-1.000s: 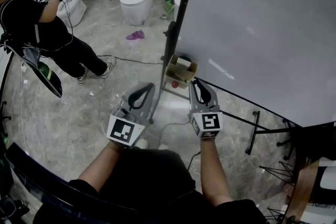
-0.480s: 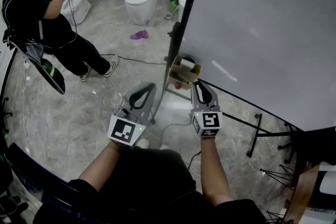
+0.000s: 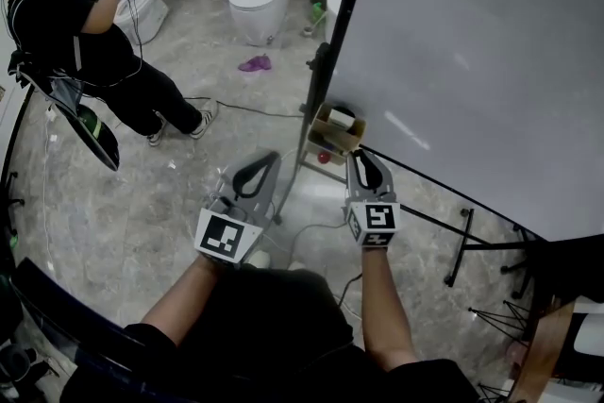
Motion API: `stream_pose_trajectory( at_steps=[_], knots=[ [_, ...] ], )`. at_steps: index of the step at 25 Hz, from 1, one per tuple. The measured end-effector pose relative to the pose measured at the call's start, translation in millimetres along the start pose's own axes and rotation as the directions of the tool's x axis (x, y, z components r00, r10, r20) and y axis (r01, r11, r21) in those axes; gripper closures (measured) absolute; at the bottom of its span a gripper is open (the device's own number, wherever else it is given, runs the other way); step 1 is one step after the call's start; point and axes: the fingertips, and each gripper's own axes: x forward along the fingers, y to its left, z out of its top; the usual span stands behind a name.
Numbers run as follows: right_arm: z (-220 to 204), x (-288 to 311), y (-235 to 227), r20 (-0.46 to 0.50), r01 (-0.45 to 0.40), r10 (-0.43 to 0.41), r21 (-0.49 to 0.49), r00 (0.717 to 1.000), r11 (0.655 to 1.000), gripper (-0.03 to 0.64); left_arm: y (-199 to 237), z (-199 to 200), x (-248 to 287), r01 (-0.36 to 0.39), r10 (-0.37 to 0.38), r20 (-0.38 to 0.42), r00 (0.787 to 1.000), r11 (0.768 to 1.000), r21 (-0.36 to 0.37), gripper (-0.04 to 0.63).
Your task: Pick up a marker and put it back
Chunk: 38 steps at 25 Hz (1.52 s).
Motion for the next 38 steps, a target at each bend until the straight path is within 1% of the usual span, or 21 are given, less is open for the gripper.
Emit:
stream_pose_trajectory(
  at_steps=[19, 26, 32, 38],
  knots=[
    [-15.7, -0.3, -0.2, -0.034, 0.008, -0.007, 0.024, 0.999, 1.000, 0.540, 0.9, -2.0, -4.8, 0.009, -0.009, -0.005, 1.000, 1.000, 0.004, 0.592],
    [-15.5, -5.2, 3.5, -0.042, 0.003, -0.002, 0.037, 0.999, 0.999, 0.503, -0.1, 2.6, -8.1, 0.014, -0.014, 0.001, 1.000, 1.000, 0.002, 0.592],
    [-12.5, -12.3, 3.1, -0.039, 0.017, -0.015, 0.039, 0.999, 0.999, 0.502, -4.4, 4.2, -8.7, 0.030, -0.030, 0.005, 1.000, 1.000, -0.003, 0.592],
    [-1.4, -29.9, 0.0, -0.019, 0.047, -0.045, 0.062, 0.999, 0.997, 0.502, -13.4, 8.7, -5.4, 0.069, -0.069, 0.013, 0.998, 0.998, -0.005, 0.592]
  ],
)
